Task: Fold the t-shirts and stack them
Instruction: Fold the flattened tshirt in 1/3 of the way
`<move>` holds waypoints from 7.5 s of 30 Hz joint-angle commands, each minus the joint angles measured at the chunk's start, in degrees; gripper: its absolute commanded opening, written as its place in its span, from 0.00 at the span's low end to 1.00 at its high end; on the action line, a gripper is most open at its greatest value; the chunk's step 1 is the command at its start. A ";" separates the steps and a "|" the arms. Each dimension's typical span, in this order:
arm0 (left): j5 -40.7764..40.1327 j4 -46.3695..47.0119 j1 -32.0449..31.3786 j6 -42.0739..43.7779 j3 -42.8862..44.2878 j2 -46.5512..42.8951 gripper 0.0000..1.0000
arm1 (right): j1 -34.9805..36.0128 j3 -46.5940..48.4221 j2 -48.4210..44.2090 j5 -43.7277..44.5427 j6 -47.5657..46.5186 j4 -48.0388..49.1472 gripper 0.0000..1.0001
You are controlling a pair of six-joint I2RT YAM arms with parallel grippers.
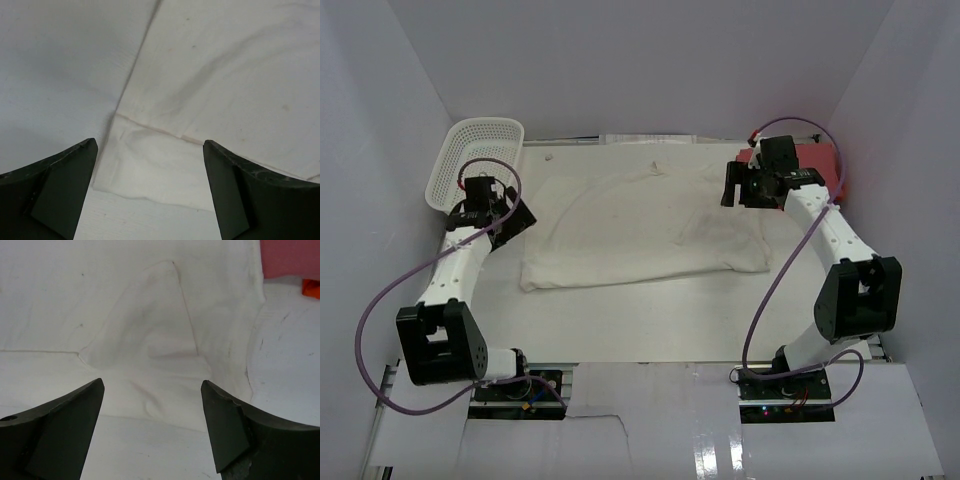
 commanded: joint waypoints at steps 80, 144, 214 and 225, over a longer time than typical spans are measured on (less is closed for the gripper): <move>20.20 -5.69 -23.40 0.48 41.30 31.56 0.98 | 19.27 33.30 37.17 17.37 8.28 -22.25 0.53; 21.87 -4.19 -24.98 4.26 37.26 33.94 0.98 | 8.28 -24.74 3.94 -4.44 23.60 41.33 0.56; 21.69 -4.10 -25.07 5.14 36.82 34.99 0.98 | 25.34 28.03 35.33 30.99 2.57 -17.76 0.13; 22.22 -4.19 -25.07 5.23 36.56 34.82 0.98 | 22.35 26.11 28.74 32.41 3.79 -13.22 0.14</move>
